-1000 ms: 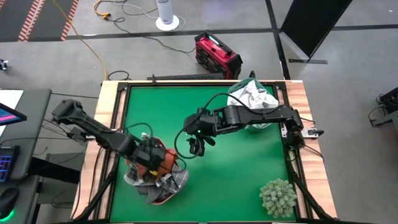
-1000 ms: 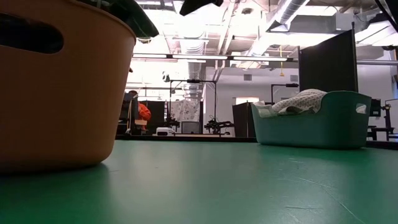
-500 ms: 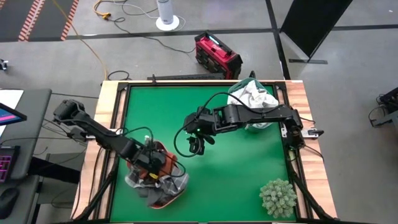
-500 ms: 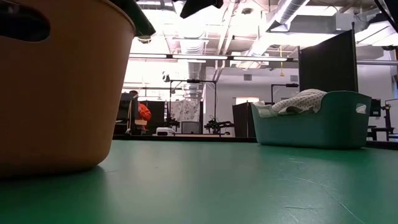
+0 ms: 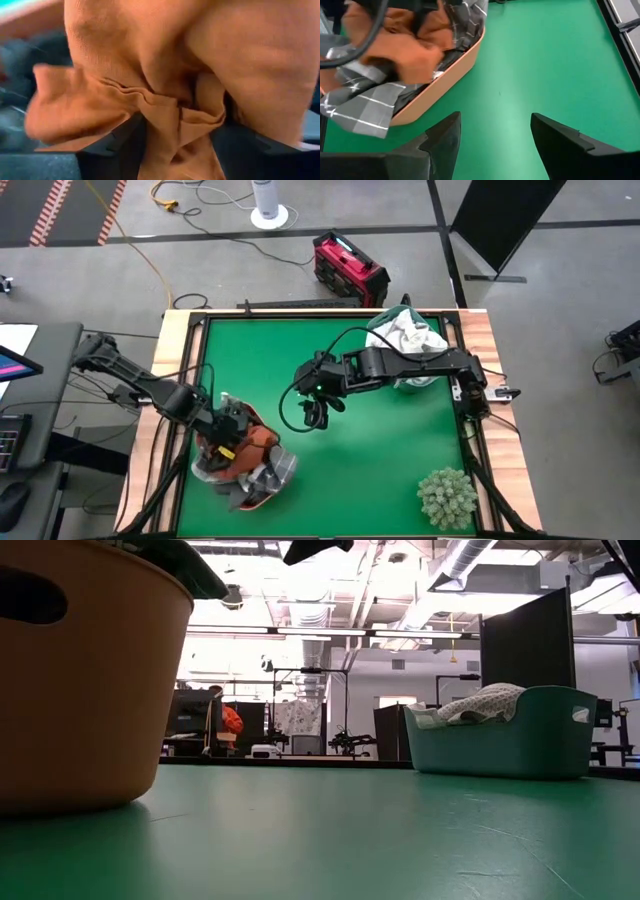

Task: Sort towels by color in basket
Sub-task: Adjust the towels in the orange bin

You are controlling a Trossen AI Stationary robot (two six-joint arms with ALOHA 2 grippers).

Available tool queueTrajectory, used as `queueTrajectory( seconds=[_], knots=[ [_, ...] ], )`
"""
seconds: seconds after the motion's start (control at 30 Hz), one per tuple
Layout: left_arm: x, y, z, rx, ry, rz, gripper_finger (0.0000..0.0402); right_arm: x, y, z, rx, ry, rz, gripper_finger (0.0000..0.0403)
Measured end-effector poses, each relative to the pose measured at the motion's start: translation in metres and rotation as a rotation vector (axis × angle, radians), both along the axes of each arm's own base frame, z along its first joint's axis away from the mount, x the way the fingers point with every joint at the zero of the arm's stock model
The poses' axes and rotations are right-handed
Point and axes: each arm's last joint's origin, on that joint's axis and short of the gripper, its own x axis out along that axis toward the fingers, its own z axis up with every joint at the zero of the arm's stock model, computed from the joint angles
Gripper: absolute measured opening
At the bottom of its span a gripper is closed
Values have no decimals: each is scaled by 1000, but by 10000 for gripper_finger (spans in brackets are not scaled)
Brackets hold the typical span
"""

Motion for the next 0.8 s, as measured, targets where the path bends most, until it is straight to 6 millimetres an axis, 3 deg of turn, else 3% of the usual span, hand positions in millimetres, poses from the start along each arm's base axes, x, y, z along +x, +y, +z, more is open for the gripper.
queueTrajectory(
  seconds=[0.3,0.43,0.67,0.8],
  knots=[
    [-8,-15,2,-95,41,-73,208,1,-8,0,1,-5,-20,269],
    [-6,-23,-7,-24,52,-72,208,2,-8,1,1,-19,-18,269],
    [-1,-27,-43,169,126,-20,208,5,-7,4,19,-53,-7,269],
    [-2,-24,-45,199,182,-44,208,5,-7,4,20,-53,-6,269]
  ],
)
